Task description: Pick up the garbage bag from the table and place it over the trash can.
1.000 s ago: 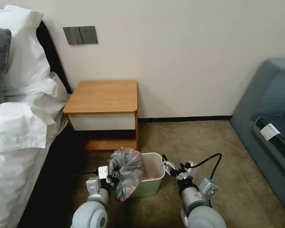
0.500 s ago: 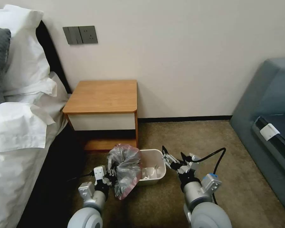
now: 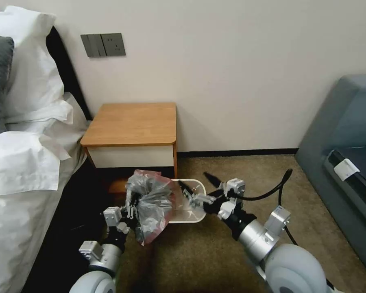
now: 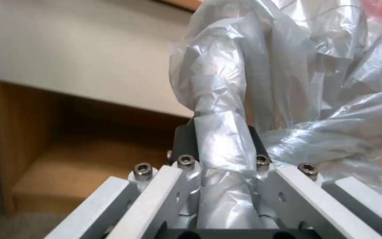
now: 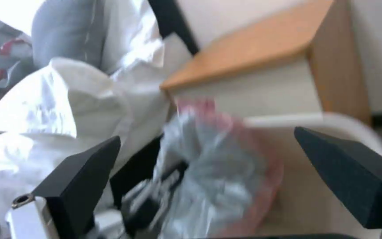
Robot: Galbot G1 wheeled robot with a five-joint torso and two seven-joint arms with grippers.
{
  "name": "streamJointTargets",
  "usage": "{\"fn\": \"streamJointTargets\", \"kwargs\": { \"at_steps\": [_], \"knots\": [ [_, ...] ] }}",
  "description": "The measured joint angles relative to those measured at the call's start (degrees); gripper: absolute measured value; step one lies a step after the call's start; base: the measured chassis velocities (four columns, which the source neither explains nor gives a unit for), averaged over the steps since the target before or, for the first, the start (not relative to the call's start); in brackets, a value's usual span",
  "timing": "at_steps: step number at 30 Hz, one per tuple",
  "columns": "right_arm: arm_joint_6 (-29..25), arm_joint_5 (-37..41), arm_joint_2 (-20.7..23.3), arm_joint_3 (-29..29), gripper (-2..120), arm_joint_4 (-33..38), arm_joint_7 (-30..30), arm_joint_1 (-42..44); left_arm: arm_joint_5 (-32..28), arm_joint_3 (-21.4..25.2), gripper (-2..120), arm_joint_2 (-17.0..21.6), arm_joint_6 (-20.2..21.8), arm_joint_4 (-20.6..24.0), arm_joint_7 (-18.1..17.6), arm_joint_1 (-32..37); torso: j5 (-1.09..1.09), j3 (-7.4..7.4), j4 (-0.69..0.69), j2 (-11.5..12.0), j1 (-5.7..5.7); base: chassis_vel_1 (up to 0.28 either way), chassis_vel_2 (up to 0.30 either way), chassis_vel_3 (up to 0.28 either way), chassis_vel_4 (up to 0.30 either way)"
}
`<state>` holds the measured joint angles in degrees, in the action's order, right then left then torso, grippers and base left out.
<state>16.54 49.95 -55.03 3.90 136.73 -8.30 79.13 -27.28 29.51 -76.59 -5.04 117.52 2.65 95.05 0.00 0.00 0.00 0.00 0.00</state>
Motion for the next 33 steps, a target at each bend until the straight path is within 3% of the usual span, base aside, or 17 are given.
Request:
{"fn": "streamJointTargets", "kwargs": {
  "at_steps": [13, 33],
  "knots": [
    [1.4, -2.5, -7.3, -8.8, 100, -10.5, -4.6, -8.8, 2.1, -0.1, 7, -0.4, -0.5, 2.2, 0.5, 1.2, 0.0, 0.0, -0.01, 0.0, 0.0, 0.0, 0.0, 0.0, 0.0],
    [0.9, -5.1, -10.8, -11.5, 100, -16.8, -5.3, -14.8, 2.2, 0.0, 7, -0.5, -0.9, 2.7, 2.9, 1.5, 0.0, 0.0, -0.01, 0.0, 0.0, 0.0, 0.0, 0.0, 0.0]
  ]
}}
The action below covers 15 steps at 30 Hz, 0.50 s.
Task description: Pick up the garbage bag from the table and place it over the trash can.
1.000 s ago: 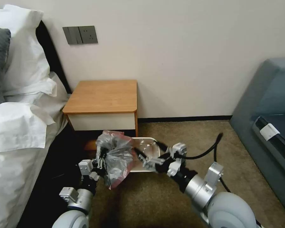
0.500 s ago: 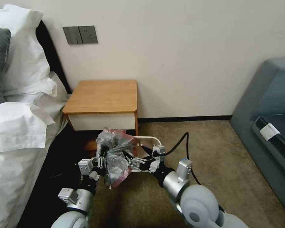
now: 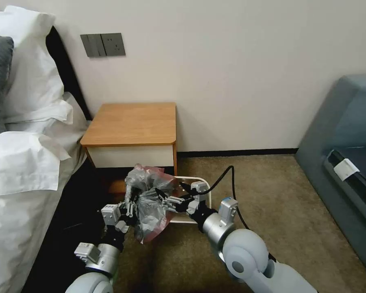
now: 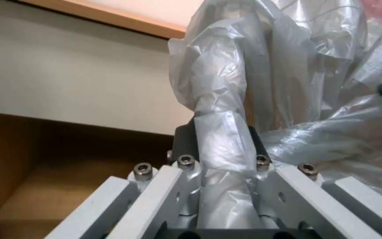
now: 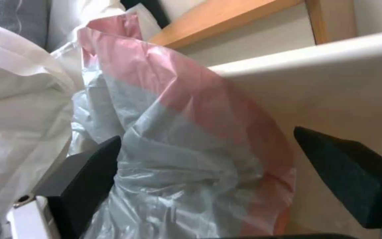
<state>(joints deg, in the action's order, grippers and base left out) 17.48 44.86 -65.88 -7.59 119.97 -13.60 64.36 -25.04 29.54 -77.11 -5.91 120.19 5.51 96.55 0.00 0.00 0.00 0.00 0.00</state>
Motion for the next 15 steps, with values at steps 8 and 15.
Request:
{"fn": "streamJointTargets", "kwargs": {
  "at_steps": [8, 15],
  "knots": [
    [-0.6, 0.2, -0.1, -0.5, 81, -0.5, -0.3, -0.8, -0.2, 0.0, 7, 0.1, 0.0, -0.1, 0.1, -0.2, 0.0, 0.0, 0.0, 0.0, 0.0, 0.0, 0.0, 0.0, 0.0],
    [-1.3, 0.1, 0.0, -0.7, 52, -0.9, -0.2, -0.7, -0.2, 0.0, 7, 0.0, 0.0, -0.5, -0.1, -0.5, 0.01, 0.0, 0.0, 0.0, 0.0, 0.0, 0.0, 0.0, 0.0]
  ]
}}
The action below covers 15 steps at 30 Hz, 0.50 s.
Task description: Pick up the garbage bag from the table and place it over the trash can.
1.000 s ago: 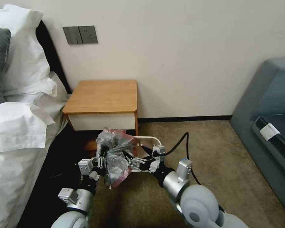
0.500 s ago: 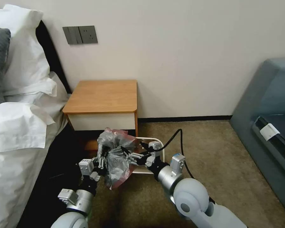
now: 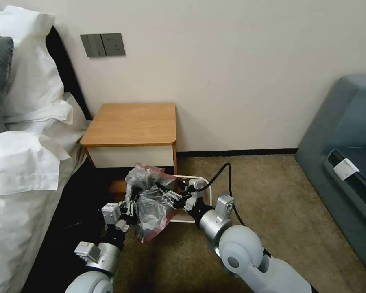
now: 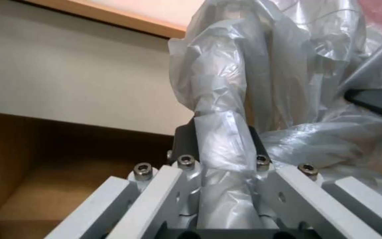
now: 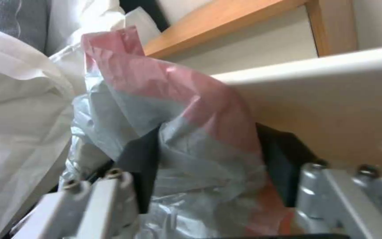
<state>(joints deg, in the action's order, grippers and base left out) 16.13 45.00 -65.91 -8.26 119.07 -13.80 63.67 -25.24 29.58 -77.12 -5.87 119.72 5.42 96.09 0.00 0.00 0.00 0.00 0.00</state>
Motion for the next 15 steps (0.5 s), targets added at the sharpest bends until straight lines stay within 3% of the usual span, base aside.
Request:
{"fn": "streamJointTargets", "kwargs": {
  "at_steps": [6, 15],
  "knots": [
    [-0.4, -0.3, 0.0, 0.0, 28, 0.1, 0.0, 0.1, -0.1, 0.0, 7, -0.1, 0.1, -0.1, -0.1, -0.1, 0.0, 0.0, 0.0, 0.0, 0.0, 0.0, 0.0, 0.0, 0.0],
    [-0.9, -1.2, 1.0, -0.1, 0, 2.8, 0.0, 0.9, 0.0, -0.1, 7, -0.4, 0.7, -0.1, -0.7, -0.1, 0.0, 0.0, 0.0, 0.0, 0.0, 0.0, 0.0, 0.0, 0.0]
  ]
}}
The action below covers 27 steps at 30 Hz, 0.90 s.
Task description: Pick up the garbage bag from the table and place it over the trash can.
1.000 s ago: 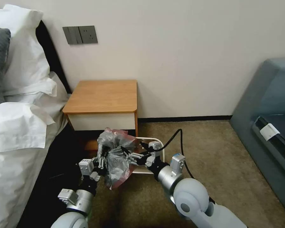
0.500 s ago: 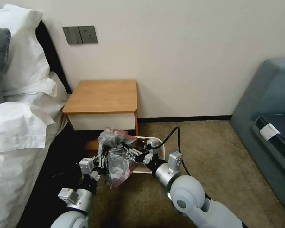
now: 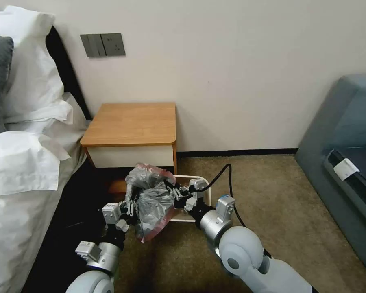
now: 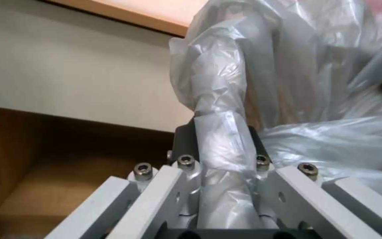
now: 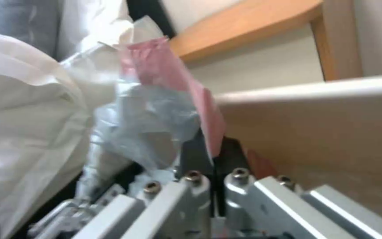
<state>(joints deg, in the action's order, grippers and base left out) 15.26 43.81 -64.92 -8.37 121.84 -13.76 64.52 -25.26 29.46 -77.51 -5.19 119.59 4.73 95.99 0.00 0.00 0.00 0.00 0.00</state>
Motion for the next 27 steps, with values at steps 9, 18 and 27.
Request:
{"fn": "streamJointTargets", "kwargs": {
  "at_steps": [9, 18, 27],
  "knots": [
    [0.5, 2.1, 3.5, 3.6, 0, 6.1, 0.0, 1.0, -0.9, -0.1, 7, -0.4, 1.2, 0.0, -0.8, -0.2, 0.0, 0.0, 0.0, 0.0, 0.0, 0.0, 0.0, 0.0, 0.0],
    [3.0, 10.5, 9.4, 8.7, 0, 7.3, -1.8, -3.8, -2.0, -0.3, 7, -0.8, 2.0, 0.3, -0.2, -0.3, 0.01, 0.0, 0.01, 0.0, 0.0, 0.0, 0.0, 0.0, 0.0],
    [10.0, 21.8, 16.2, 6.0, 0, 4.4, -11.4, -14.6, -2.1, -0.1, 7, -1.3, -0.1, 0.2, 2.5, -0.1, 0.01, 0.0, 0.01, 0.0, 0.0, 0.0, 0.0, 0.0, 0.0]
  ]
}}
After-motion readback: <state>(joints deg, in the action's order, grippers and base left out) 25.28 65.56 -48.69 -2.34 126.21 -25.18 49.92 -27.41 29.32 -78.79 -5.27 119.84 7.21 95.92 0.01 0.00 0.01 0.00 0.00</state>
